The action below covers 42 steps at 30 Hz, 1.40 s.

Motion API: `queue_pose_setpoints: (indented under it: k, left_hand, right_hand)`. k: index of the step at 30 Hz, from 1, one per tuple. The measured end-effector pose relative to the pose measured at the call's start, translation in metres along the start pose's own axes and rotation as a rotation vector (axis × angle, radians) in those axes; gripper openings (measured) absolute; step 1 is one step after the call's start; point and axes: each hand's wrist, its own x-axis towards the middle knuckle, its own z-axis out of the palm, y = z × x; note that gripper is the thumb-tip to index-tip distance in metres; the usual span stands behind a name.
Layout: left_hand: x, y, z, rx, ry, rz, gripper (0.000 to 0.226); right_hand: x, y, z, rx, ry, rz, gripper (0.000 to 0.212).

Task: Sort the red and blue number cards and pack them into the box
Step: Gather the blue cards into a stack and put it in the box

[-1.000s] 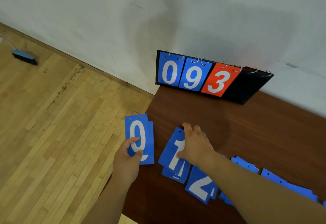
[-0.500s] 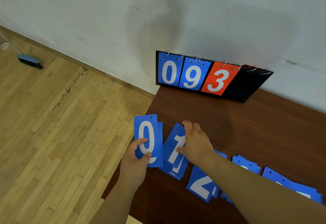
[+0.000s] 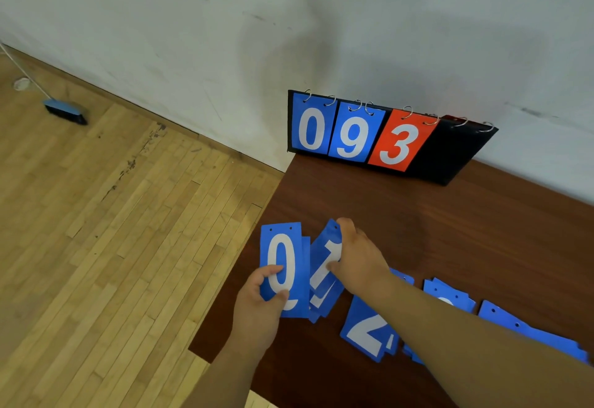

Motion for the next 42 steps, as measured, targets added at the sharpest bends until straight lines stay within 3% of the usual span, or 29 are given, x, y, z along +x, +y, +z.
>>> queue_pose_setpoints:
  k: [7, 12, 18, 22, 25, 30, 37, 42]
  left_hand:
    - [-0.002, -0.007, 0.006, 0.035, 0.034, 0.017, 0.038]
    - [-0.003, -0.014, 0.007, 0.105, 0.065, 0.050, 0.036]
    - [0.000, -0.015, 0.003, 0.033, 0.069, 0.008, 0.036]
    - [-0.003, -0.005, -0.008, -0.084, 0.039, -0.046, 0.039]
    - [-0.013, 0.016, -0.018, -0.098, -0.108, 0.046, 0.040]
    - [-0.039, 0.064, -0.012, 0.118, -0.324, 0.356, 0.041]
    - [-0.058, 0.095, 0.004, 0.413, -0.390, 0.635, 0.042]
    - [-0.089, 0.104, 0.015, 0.508, -0.463, 0.620, 0.041]
  right_hand:
    - [-0.012, -0.001, 0.016, -0.016, -0.009, 0.011, 0.086]
    - [-0.019, -0.005, 0.016, 0.007, -0.054, -0.027, 0.074]
    - [-0.022, 0.002, 0.010, 0.190, -0.210, -0.011, 0.070]
    - [-0.028, 0.002, -0.017, 0.312, -0.202, 0.023, 0.078]
    - [-0.039, -0.002, -0.054, 0.373, -0.171, 0.011, 0.088]
    - [-0.079, -0.009, -0.106, 0.401, -0.063, -0.028, 0.094]
    - [-0.120, 0.004, -0.136, 0.634, 0.013, -0.049, 0.088]
    - [-0.151, 0.013, -0.143, 0.764, -0.011, -0.060, 0.087]
